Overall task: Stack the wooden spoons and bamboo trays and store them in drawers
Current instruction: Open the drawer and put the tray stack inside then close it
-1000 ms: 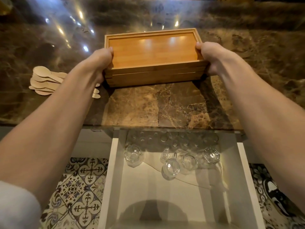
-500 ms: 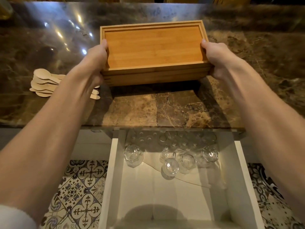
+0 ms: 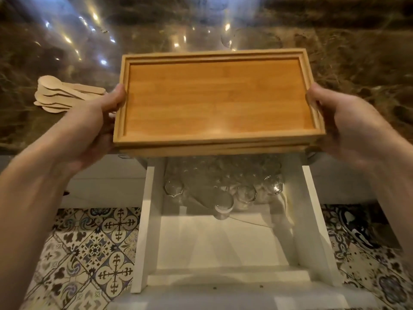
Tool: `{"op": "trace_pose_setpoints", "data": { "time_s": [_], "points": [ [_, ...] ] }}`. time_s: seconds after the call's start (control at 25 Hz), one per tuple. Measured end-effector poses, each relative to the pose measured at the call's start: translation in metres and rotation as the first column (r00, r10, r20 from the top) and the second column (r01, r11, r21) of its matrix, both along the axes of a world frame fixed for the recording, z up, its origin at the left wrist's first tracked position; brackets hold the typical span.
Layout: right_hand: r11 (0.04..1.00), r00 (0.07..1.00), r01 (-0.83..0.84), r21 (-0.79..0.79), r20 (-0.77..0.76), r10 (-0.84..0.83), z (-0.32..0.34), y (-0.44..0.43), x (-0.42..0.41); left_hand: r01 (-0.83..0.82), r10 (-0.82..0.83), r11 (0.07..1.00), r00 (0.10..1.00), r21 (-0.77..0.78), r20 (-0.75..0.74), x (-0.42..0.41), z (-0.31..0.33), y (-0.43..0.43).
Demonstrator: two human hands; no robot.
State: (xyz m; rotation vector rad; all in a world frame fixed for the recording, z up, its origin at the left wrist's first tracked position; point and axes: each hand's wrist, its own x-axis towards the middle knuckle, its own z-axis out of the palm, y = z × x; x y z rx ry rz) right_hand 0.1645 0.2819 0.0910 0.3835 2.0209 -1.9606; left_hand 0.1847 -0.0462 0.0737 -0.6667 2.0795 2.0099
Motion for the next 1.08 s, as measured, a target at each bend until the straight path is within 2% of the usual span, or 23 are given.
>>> {"op": "trace_pose_setpoints", "data": {
  "time_s": [0.16, 0.36, 0.6, 0.88, 1.08],
  "points": [
    [0.998, 0.995, -0.057, -0.01, 0.083, 0.058, -0.016, 0.023, 0.047, 0.188, -0.191, 0.979, 0.981, 0.077, 0.033, 0.046, -0.014, -0.002],
    [0.993, 0.971, -0.043, 0.107, 0.237, 0.017, -0.054, 0.042, 0.081, 0.246, -0.267, 0.96, 0.949, 0.135, 0.166, 0.083, -0.048, 0.013],
    [0.991, 0.908, -0.01, 0.133, 0.417, -0.047, -0.102, 0.04, 0.108, 0.117, -0.187, 0.968, 0.927, 0.221, 0.324, 0.105, -0.095, 0.027],
    [0.984, 0.852, -0.088, 0.158, 0.523, -0.007, -0.137, 0.041, 0.126, 0.058, -0.124, 0.987, 0.877, 0.153, 0.465, 0.119, -0.123, 0.034],
    [0.957, 0.832, -0.165, 0.239, 0.555, 0.004, -0.155, 0.044, 0.128, 0.005, -0.068, 0.992, 0.852, 0.123, 0.519, 0.127, -0.135, 0.044]
  ]
}}
